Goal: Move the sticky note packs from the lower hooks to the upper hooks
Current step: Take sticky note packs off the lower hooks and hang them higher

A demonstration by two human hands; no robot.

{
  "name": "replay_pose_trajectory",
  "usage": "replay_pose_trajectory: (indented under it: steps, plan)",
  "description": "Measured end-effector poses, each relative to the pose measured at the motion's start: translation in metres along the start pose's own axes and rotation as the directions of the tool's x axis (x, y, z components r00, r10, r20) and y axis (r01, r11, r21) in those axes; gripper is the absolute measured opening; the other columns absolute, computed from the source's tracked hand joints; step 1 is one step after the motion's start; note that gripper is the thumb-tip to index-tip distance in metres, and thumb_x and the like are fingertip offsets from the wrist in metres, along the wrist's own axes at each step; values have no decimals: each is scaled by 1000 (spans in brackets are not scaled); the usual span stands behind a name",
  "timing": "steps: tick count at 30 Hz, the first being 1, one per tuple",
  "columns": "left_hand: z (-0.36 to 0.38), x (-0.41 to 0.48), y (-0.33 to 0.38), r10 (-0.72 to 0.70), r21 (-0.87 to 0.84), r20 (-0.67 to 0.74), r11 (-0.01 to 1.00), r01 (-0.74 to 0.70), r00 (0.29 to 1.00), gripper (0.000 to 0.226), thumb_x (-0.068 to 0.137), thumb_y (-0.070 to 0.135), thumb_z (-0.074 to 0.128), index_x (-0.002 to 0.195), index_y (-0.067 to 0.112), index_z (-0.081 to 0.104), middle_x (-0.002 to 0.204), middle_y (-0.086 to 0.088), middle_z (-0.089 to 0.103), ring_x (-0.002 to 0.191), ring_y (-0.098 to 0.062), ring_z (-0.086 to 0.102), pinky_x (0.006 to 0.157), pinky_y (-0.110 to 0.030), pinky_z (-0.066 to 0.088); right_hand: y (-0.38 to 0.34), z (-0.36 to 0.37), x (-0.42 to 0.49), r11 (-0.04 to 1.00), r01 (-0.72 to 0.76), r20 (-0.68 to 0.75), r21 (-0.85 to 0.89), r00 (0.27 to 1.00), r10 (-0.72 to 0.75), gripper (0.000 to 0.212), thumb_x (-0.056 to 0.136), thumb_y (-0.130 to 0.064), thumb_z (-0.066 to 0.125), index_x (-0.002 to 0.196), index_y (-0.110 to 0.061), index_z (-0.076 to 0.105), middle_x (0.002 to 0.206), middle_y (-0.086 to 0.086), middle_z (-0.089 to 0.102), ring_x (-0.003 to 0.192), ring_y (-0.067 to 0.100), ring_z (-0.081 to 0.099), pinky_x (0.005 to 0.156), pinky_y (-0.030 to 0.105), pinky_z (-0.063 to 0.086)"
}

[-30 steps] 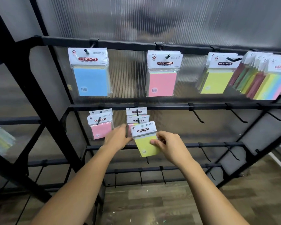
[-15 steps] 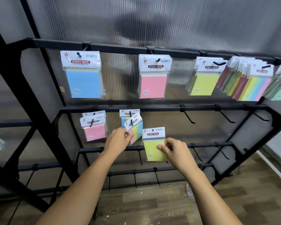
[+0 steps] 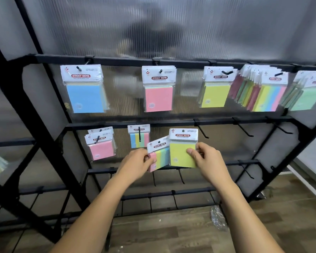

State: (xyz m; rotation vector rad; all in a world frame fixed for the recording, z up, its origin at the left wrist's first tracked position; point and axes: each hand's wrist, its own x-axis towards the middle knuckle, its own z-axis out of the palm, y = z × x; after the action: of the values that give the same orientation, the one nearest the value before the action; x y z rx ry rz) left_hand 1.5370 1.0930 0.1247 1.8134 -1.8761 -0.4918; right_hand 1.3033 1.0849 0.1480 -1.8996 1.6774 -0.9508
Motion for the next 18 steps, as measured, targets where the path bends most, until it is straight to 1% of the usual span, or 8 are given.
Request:
replay_pose_trajectory:
  steps: [2, 6, 8, 10, 11, 13, 15, 18]
  plan:
    - [2, 6, 18, -12, -12, 6, 1000, 12, 1000, 35, 92, 34, 62, 65, 26, 42, 65, 10, 46, 58, -6, 41, 51, -25, 29, 0, -19, 5, 1000, 25, -28, 19, 999, -25, 21, 95, -36, 59, 84, -18, 61, 78, -6, 67, 78, 20, 60, 69, 38, 48]
    - [9, 21, 51, -6, -31, -8, 1000, 5, 1000, 30, 91, 40, 62, 73, 18, 52, 64, 7, 50, 61, -15, 47, 53, -30, 33, -1, -57, 22, 994, 87, -97, 64, 992, -81, 24, 97, -37, 54, 91, -14, 61, 85, -3, 68, 82, 19, 61, 73, 40, 50]
    - [13, 27, 69, 16, -34, -28, 999, -17, 999, 28, 90, 42, 61, 78, 17, 56, 68, 6, 53, 62, -14, 48, 55, -30, 35, -3, -76, 33, 990, 126, -125, 69, 985, -116, 27, 98, -36, 53, 91, -11, 59, 82, 0, 66, 78, 20, 59, 70, 38, 48]
    - [15, 31, 81, 31, -32, -51, 999, -33, 998, 29, 90, 44, 60, 81, 16, 59, 71, 6, 55, 65, -14, 49, 56, -31, 37, -7, -89, 43, 983, 168, -158, 79, 975, -154, 30, 98, -36, 53, 84, -9, 53, 74, 0, 60, 70, 21, 52, 61, 35, 40]
    - [16, 33, 88, 31, -29, -63, 999, -33, 997, 29, 90, 44, 61, 81, 16, 59, 70, 6, 55, 64, -14, 49, 56, -31, 37, -7, -97, 48, 979, 187, -168, 87, 971, -170, 31, 98, -35, 53, 81, -10, 50, 69, -2, 55, 65, 18, 47, 57, 32, 35]
    - [18, 36, 101, 33, -26, -92, 999, -35, 995, 30, 90, 44, 61, 81, 16, 59, 67, 7, 53, 64, -15, 49, 55, -31, 35, -9, -111, 58, 971, 220, -178, 90, 963, -202, 32, 98, -34, 53, 73, -17, 43, 62, -6, 45, 57, 8, 39, 51, 23, 27]
    - [19, 39, 113, 47, -19, -118, 999, -49, 992, 29, 89, 45, 61, 83, 16, 60, 70, 6, 56, 66, -18, 50, 55, -31, 35, -13, -123, 67, 960, 265, -189, 92, 951, -245, 35, 99, -31, 54, 69, -25, 37, 59, -9, 39, 53, 3, 39, 48, 19, 27]
    - [20, 44, 128, 43, -25, -142, 999, -47, 989, 26, 89, 45, 60, 88, 19, 63, 76, 6, 60, 69, -17, 53, 59, -32, 39, -16, -137, 80, 944, 318, -210, 90, 932, -294, 37, 99, -29, 54, 68, -28, 35, 59, -10, 38, 53, 0, 40, 49, 17, 28]
